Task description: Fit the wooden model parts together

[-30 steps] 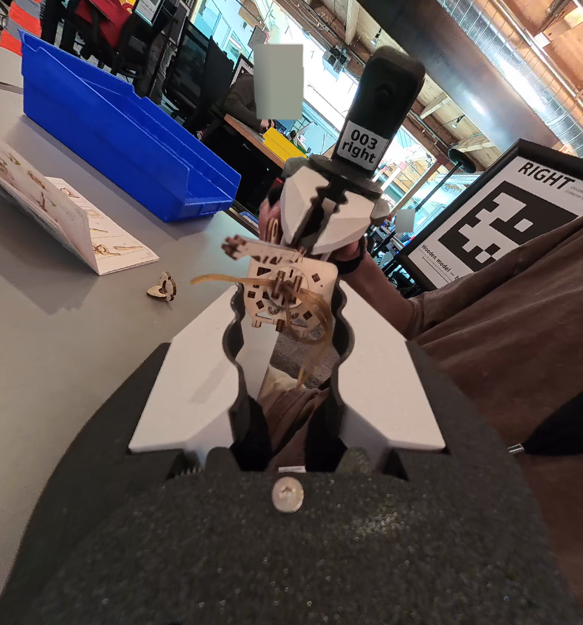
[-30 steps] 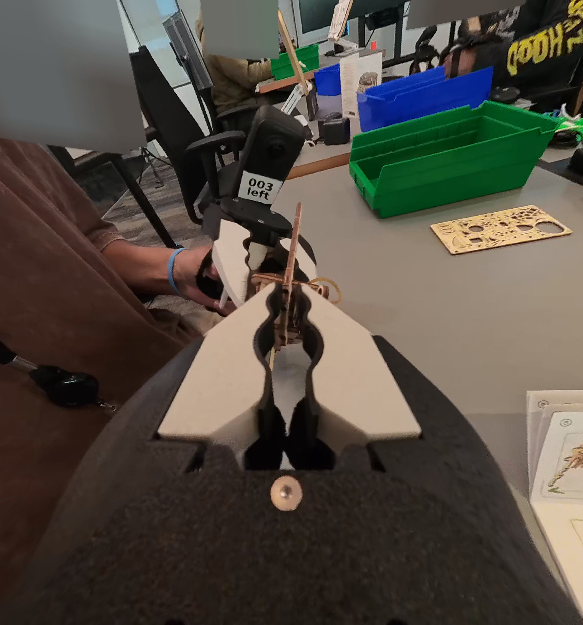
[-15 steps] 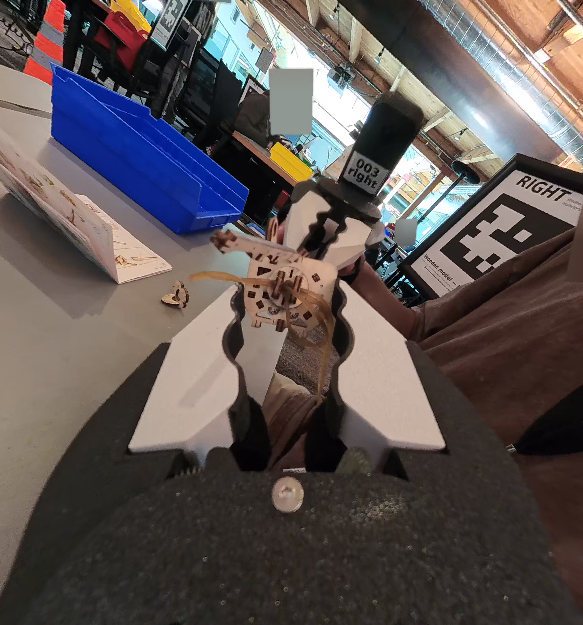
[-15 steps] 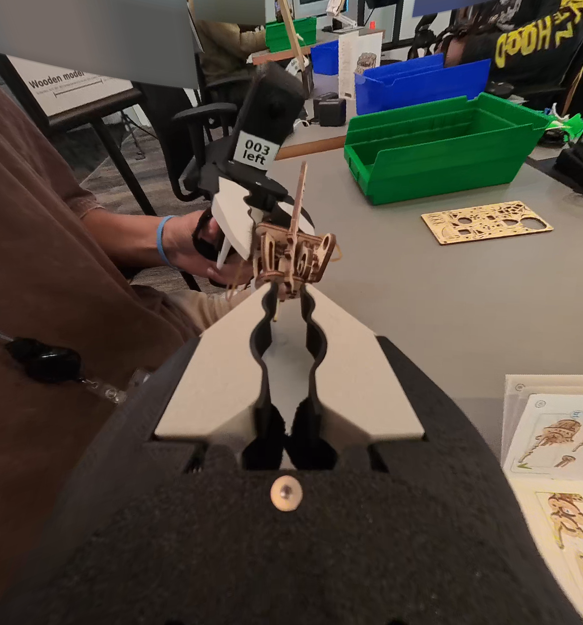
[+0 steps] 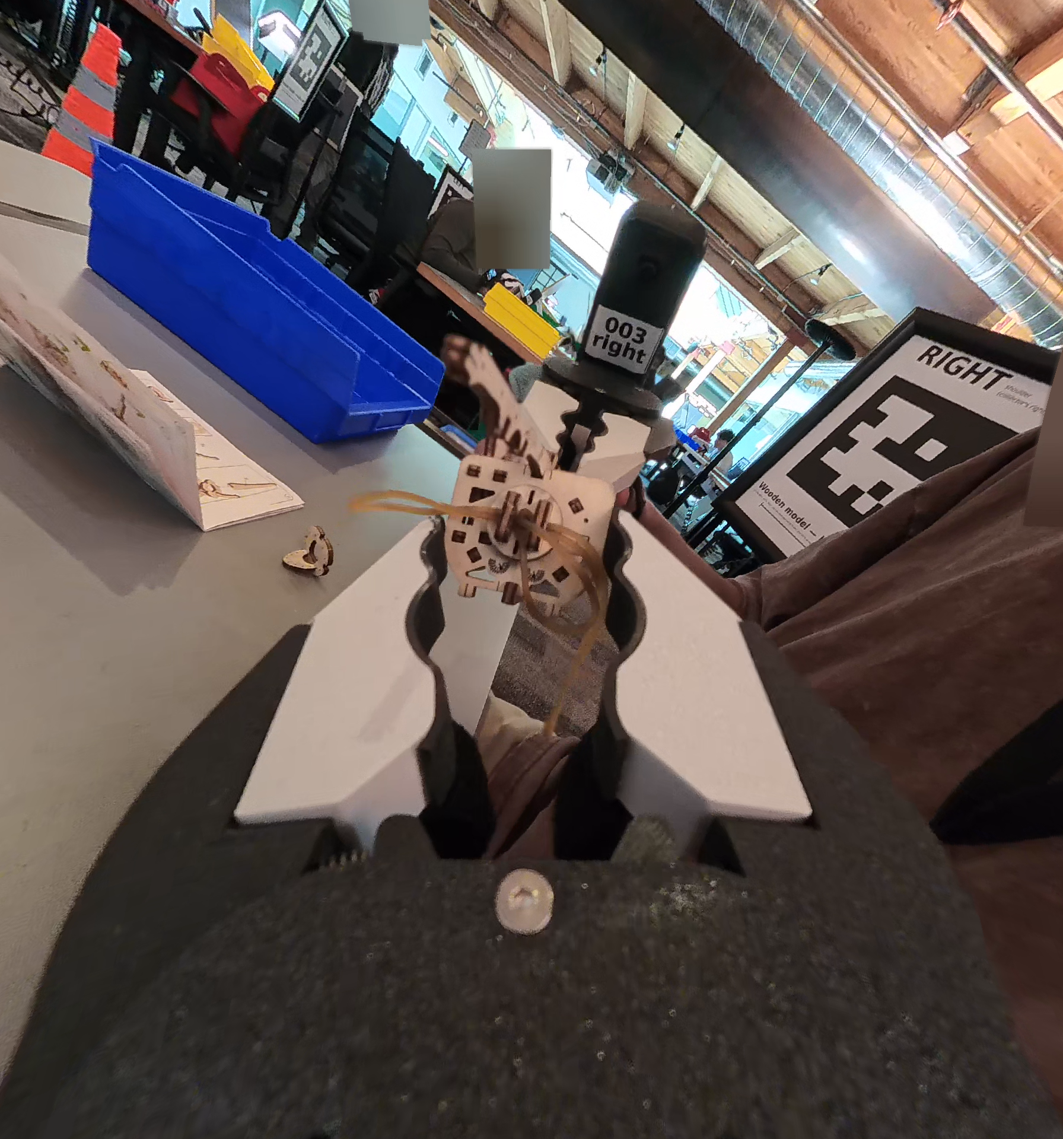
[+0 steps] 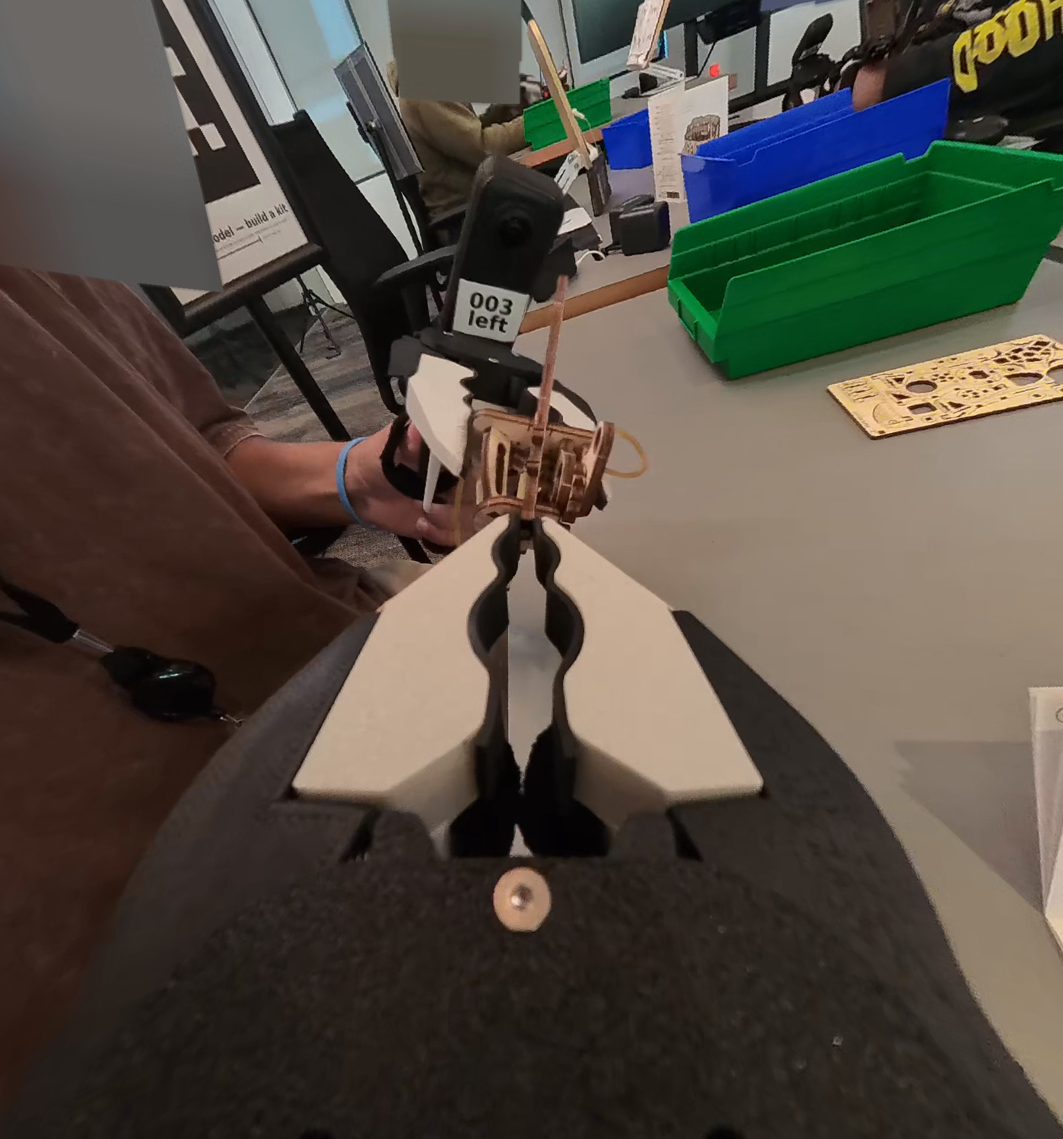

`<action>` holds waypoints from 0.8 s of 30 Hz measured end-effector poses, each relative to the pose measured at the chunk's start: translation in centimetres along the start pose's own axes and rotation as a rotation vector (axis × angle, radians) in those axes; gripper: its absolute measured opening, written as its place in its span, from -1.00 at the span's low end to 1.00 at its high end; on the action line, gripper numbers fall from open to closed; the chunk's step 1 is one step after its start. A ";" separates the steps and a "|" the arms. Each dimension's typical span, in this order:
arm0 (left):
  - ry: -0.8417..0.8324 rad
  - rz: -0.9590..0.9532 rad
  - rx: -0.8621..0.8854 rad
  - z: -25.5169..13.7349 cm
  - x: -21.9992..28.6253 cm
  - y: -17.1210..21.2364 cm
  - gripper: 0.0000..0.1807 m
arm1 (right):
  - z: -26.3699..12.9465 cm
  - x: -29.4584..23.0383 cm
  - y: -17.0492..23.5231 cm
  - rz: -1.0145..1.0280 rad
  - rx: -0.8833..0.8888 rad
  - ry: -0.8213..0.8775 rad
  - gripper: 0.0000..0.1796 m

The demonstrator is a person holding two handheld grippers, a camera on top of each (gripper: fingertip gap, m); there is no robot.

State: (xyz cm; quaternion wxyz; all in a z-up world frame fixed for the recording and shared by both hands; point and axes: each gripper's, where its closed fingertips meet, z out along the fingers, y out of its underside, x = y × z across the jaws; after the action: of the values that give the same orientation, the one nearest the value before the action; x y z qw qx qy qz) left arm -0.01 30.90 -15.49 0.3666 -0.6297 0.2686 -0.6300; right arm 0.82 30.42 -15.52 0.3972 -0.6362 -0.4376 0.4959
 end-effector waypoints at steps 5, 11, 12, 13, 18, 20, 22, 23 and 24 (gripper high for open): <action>0.001 -0.004 0.006 0.0 -0.1 -0.2 -0.46 | 0.1 0.0 0.0 0.008 -0.005 0.004 -0.96; -0.005 0.015 -0.010 0.1 0.0 0.0 -0.45 | 0.1 -0.1 0.0 0.007 -0.005 -0.002 -0.93; -0.009 0.019 -0.011 0.1 0.0 0.0 -0.45 | 0.1 0.0 0.1 0.007 -0.008 0.001 -0.91; -0.008 0.019 -0.009 0.0 0.0 0.0 -0.45 | 0.1 0.1 0.1 0.007 -0.011 0.004 -0.90; -0.015 0.023 -0.010 -0.2 -0.2 -0.1 -0.45 | -0.6 0.4 -0.1 0.001 -0.003 0.020 -0.84; -0.030 0.035 -0.017 -0.3 -0.4 -0.1 -0.46 | -1.1 0.9 -0.7 -0.023 0.011 0.057 -0.81; -0.052 0.057 -0.034 -0.3 -0.7 0.1 -0.45 | -1.3 0.6 -1.7 -0.080 0.035 0.087 -0.82; -0.065 0.066 -0.042 -0.3 -0.9 0.2 -0.46 | -1.2 0.2 -2.1 -0.106 0.040 0.093 -0.81; -0.071 0.071 -0.048 -0.4 -1.0 0.2 -0.46 | -0.8 -0.2 -2.3 -0.127 0.038 0.093 -0.80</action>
State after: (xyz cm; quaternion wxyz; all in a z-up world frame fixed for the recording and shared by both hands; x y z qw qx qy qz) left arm -0.40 31.51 -16.30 0.3828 -0.6503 0.2924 -0.5874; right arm 1.23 30.88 -13.15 0.4598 -0.6220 -0.4487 0.4476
